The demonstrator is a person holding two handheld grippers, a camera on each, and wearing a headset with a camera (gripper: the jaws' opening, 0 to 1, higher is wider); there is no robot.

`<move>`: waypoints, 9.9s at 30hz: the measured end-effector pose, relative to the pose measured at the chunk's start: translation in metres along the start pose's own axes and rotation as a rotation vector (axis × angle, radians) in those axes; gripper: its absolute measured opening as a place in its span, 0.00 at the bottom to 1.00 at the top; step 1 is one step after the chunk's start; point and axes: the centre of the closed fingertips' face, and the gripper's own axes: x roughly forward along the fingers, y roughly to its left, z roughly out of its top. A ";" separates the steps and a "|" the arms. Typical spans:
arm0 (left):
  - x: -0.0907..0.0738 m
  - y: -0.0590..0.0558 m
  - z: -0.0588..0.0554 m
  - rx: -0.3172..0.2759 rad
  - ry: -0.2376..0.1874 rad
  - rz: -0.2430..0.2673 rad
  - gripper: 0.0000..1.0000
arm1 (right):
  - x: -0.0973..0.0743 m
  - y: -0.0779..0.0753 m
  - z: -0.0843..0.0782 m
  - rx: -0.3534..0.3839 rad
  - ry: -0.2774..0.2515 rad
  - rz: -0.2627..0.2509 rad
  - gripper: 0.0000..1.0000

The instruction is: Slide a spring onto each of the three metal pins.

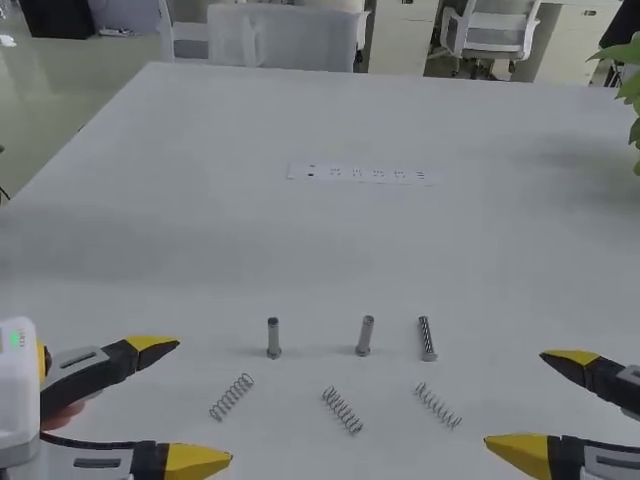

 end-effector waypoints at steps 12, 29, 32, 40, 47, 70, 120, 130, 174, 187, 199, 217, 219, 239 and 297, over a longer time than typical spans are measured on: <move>0.002 -0.002 0.003 -0.001 -0.023 -0.001 0.78 | 0.017 -0.016 0.010 -0.032 0.035 -0.001 0.69; 0.003 -0.006 0.010 0.011 -0.030 -0.018 0.78 | 0.060 -0.043 0.028 -0.014 0.113 -0.030 0.56; 0.004 -0.007 0.009 0.009 -0.032 -0.019 0.78 | 0.068 -0.045 0.031 -0.013 0.132 -0.030 0.56; 0.006 -0.007 0.009 0.013 -0.031 -0.021 0.78 | 0.092 -0.061 0.033 -0.019 0.192 -0.056 0.51; 0.006 -0.007 0.011 0.016 -0.041 -0.018 0.77 | 0.108 -0.070 0.028 0.035 0.256 -0.091 0.45; 0.008 -0.009 0.014 0.025 -0.050 -0.044 0.75 | 0.127 -0.070 -0.004 0.230 0.473 -0.173 0.18; 0.016 -0.004 0.020 0.021 -0.075 -0.060 0.71 | 0.136 -0.065 -0.011 0.186 0.703 -0.268 0.05; 0.015 -0.004 0.022 0.028 -0.080 -0.058 0.70 | 0.129 -0.065 -0.003 0.196 0.652 -0.267 0.05; 0.017 -0.015 0.027 0.067 -0.068 -0.099 0.70 | 0.095 -0.052 0.014 0.141 0.421 -0.246 0.05; 0.020 -0.016 0.026 0.056 -0.067 -0.104 0.69 | 0.089 -0.053 0.011 0.129 0.421 -0.248 0.05; 0.020 -0.017 0.025 0.058 -0.061 -0.111 0.69 | 0.086 -0.051 0.005 0.114 0.435 -0.244 0.08; 0.020 -0.018 0.027 0.063 -0.062 -0.116 0.69 | 0.063 -0.033 -0.006 0.143 0.431 -0.220 0.10; 0.020 -0.018 0.026 0.063 -0.060 -0.115 0.69 | 0.060 -0.026 -0.013 0.137 0.453 -0.200 0.10; 0.023 -0.018 0.027 0.064 -0.066 -0.125 0.69 | 0.077 0.006 -0.022 0.098 0.515 -0.097 0.12; 0.016 -0.021 0.028 0.062 -0.063 -0.136 0.64 | 0.085 0.010 -0.022 0.113 0.606 -0.102 0.08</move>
